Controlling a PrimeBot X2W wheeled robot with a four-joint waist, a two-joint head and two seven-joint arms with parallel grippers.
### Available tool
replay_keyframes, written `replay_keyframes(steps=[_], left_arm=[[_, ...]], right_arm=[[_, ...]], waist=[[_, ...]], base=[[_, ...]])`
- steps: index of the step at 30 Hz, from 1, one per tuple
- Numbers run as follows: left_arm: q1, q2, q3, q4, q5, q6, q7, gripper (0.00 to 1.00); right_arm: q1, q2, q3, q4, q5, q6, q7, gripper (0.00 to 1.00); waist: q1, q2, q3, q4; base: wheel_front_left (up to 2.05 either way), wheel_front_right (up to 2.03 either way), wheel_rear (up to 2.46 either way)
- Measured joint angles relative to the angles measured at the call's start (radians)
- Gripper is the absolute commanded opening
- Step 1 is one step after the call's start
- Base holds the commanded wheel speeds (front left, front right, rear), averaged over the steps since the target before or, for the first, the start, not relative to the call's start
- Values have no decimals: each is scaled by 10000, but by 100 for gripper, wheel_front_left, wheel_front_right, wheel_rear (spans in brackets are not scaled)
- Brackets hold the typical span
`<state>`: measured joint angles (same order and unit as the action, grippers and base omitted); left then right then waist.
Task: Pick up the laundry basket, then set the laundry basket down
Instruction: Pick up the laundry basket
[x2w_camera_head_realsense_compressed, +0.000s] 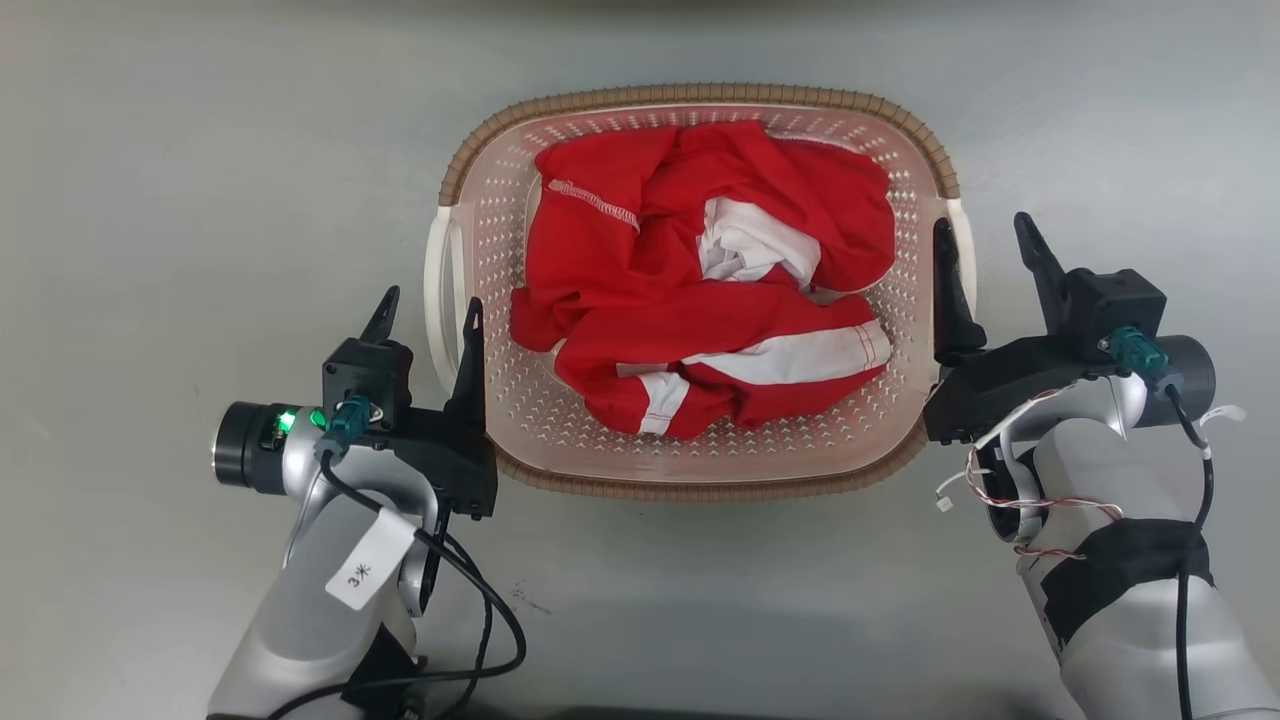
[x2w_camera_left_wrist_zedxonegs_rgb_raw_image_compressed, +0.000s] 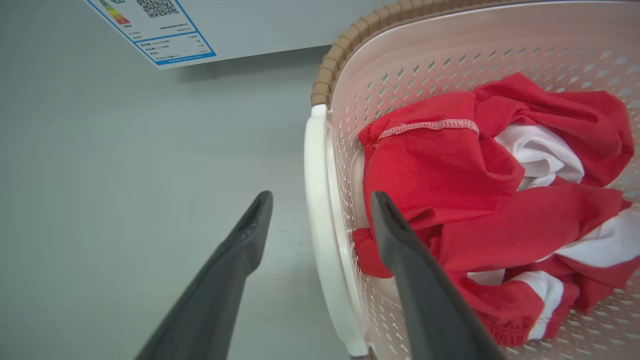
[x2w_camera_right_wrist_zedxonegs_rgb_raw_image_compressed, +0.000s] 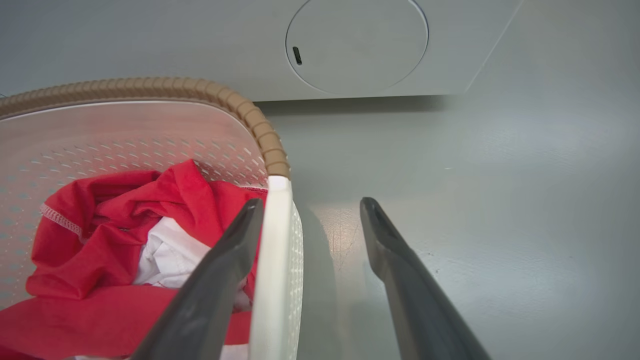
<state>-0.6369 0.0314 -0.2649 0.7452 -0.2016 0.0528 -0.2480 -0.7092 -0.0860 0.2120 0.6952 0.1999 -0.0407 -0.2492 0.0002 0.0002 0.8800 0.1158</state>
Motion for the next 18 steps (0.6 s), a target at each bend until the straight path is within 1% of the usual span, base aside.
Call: replay_keyframes(steps=[7, 17, 18], left_arm=[[-337, -2, -236, 642, -487, 0, -2, 100], [-654, -10, -435, 1360, -1097, 10, -6, 100], [-717, -15, -441, 1467, -1133, 10, -6, 100]], right_arm=[[-221, 31, 222, 531, -36, 146, -2, 100], [-408, 67, 539, 1202, -82, 234, -2, 100], [-408, 71, 560, 1246, -82, 236, -4, 97]], waist=[[-1, 0, 369, 61], [-1, -2, 476, -1], [-2, -2, 483, -5]], base=[[0, 0, 0], [0, 0, 0], [0, 0, 0]])
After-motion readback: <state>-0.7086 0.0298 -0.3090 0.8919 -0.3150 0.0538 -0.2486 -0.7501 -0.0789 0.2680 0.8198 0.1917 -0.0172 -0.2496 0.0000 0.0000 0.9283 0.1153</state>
